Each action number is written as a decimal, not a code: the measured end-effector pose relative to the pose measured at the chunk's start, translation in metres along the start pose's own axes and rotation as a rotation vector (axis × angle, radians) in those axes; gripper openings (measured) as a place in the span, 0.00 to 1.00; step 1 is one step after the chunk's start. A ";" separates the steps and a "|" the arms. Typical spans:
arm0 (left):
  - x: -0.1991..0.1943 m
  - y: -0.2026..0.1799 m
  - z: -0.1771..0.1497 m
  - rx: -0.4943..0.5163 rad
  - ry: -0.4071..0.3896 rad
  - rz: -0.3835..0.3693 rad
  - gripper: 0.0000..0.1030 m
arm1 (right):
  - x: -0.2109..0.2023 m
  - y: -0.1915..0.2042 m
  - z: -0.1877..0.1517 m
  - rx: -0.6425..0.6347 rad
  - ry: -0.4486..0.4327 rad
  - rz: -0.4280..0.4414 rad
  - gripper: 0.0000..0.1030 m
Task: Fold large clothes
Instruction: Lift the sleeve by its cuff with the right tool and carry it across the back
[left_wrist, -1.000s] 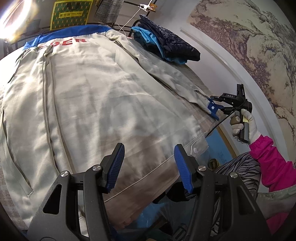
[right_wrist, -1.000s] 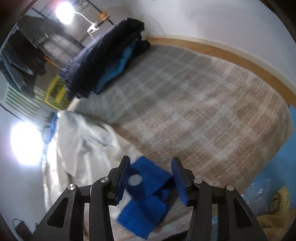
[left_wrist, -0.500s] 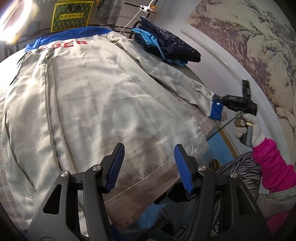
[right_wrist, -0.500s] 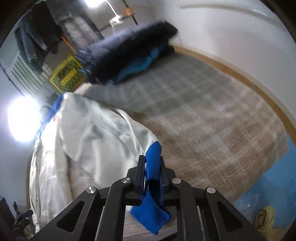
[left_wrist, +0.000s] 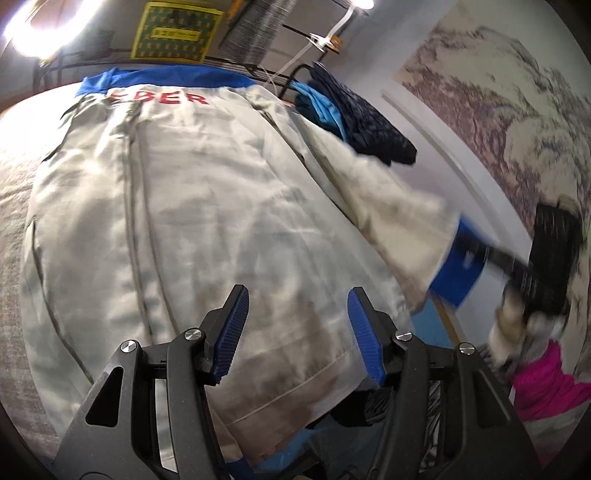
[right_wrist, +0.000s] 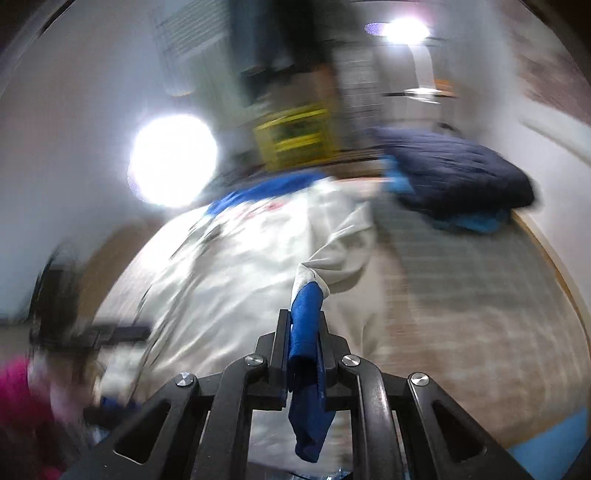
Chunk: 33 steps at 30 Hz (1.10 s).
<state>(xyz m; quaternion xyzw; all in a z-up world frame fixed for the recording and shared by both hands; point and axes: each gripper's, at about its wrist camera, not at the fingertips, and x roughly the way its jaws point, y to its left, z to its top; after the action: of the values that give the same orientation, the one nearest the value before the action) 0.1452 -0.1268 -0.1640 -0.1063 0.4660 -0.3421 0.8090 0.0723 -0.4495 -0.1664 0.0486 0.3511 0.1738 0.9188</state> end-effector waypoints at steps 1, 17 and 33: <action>-0.002 0.004 0.002 -0.018 -0.006 -0.001 0.55 | 0.012 0.017 -0.005 -0.061 0.045 0.018 0.09; 0.058 0.013 0.004 -0.158 0.097 -0.087 0.55 | 0.054 0.050 -0.051 -0.287 0.314 0.195 0.38; 0.118 -0.030 -0.015 0.006 0.226 -0.106 0.56 | 0.100 -0.063 0.119 0.052 0.145 0.149 0.45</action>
<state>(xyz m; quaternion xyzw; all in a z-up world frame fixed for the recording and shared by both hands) 0.1582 -0.2234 -0.2377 -0.0893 0.5471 -0.3958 0.7322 0.2383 -0.4692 -0.1532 0.0858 0.4165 0.2355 0.8739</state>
